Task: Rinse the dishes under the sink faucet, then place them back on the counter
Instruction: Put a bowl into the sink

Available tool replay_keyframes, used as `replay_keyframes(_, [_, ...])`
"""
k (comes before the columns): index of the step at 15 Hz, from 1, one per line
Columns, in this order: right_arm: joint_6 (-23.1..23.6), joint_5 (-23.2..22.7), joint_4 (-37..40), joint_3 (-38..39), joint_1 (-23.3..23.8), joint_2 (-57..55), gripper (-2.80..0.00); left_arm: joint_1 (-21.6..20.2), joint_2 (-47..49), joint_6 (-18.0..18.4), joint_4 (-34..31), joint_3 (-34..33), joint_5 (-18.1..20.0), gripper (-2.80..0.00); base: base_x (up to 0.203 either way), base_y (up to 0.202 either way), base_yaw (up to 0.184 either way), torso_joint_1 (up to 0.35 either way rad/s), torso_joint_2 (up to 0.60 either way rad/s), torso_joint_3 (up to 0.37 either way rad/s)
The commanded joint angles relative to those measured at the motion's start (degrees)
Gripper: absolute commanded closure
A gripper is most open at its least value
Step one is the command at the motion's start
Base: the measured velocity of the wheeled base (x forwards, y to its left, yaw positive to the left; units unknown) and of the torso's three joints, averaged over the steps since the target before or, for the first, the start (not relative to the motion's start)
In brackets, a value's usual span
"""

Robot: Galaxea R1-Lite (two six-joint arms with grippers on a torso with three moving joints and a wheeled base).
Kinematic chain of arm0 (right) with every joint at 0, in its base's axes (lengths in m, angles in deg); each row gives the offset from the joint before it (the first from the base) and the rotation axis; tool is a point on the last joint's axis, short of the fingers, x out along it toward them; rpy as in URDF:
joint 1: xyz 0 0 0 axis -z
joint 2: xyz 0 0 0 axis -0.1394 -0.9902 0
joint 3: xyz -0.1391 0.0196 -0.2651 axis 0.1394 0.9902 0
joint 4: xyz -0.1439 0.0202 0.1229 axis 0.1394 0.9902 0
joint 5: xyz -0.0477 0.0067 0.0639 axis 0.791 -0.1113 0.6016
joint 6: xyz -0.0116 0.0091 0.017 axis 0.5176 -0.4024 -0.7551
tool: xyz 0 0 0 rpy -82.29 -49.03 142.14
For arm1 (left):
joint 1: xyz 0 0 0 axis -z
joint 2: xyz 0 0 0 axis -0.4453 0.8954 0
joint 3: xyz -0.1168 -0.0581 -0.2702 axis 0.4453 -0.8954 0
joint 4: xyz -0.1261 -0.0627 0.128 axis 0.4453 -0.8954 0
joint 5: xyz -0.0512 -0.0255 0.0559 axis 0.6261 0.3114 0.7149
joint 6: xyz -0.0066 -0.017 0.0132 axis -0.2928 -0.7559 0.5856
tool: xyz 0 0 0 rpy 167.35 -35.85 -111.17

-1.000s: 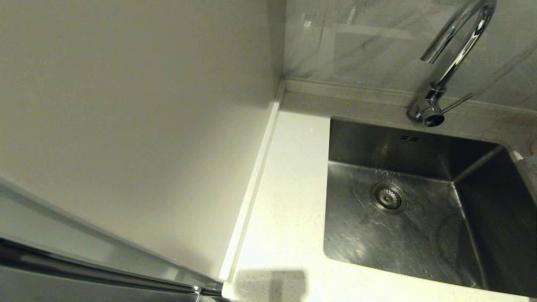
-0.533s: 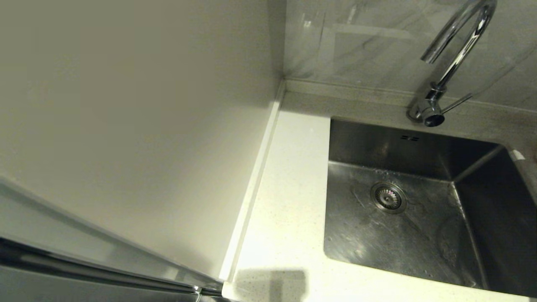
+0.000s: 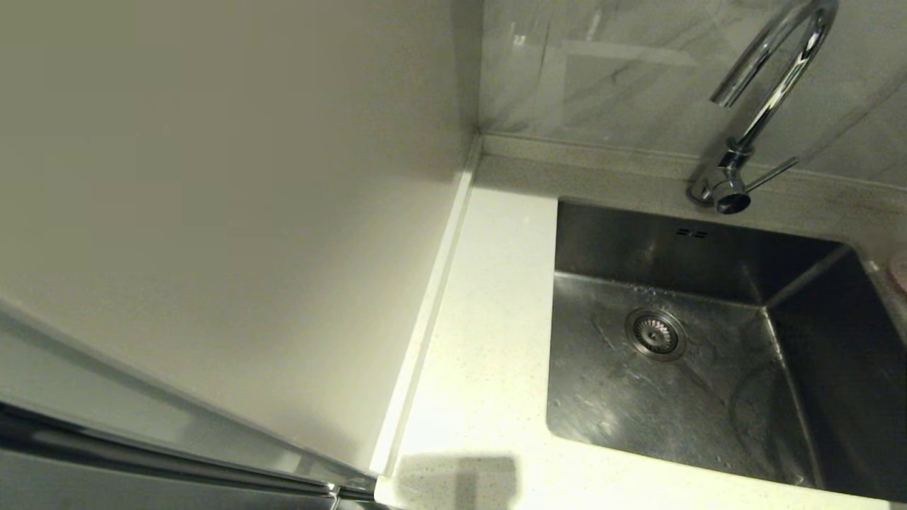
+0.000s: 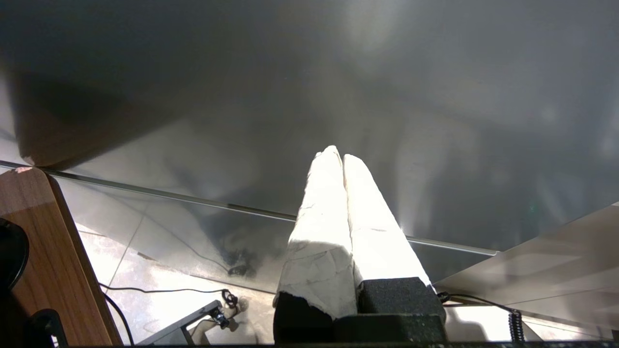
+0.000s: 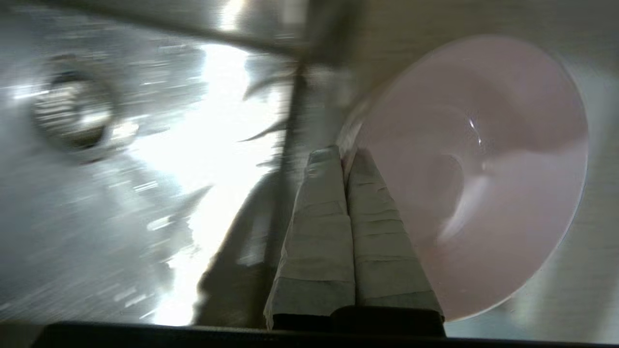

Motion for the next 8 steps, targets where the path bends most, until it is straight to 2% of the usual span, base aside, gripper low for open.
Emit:
replay_keyframes(1, [-0.2,-5.3,3.9,2.7,-1.3,5.9,0.0,0.0,0.0,0.0,0.0,-0.2,0.0,0.0,0.0,0.0,0.0,0.0,0.0,0.0])
replay_keyframes(5, [1.8,-11.2,5.1,16.3,-3.6,13.4,0.0,0.0,0.0,0.0,0.0,-0.2,0.0,0.0,0.0,0.0,0.0,0.0,0.0,0.0])
replay_keyframes(8, [10.5,-12.7,5.0,31.9,-4.6,19.2,0.0,0.0,0.0,0.0,0.0,-0.2,0.0,0.0,0.0,0.0,0.0,0.0,0.0,0.0])
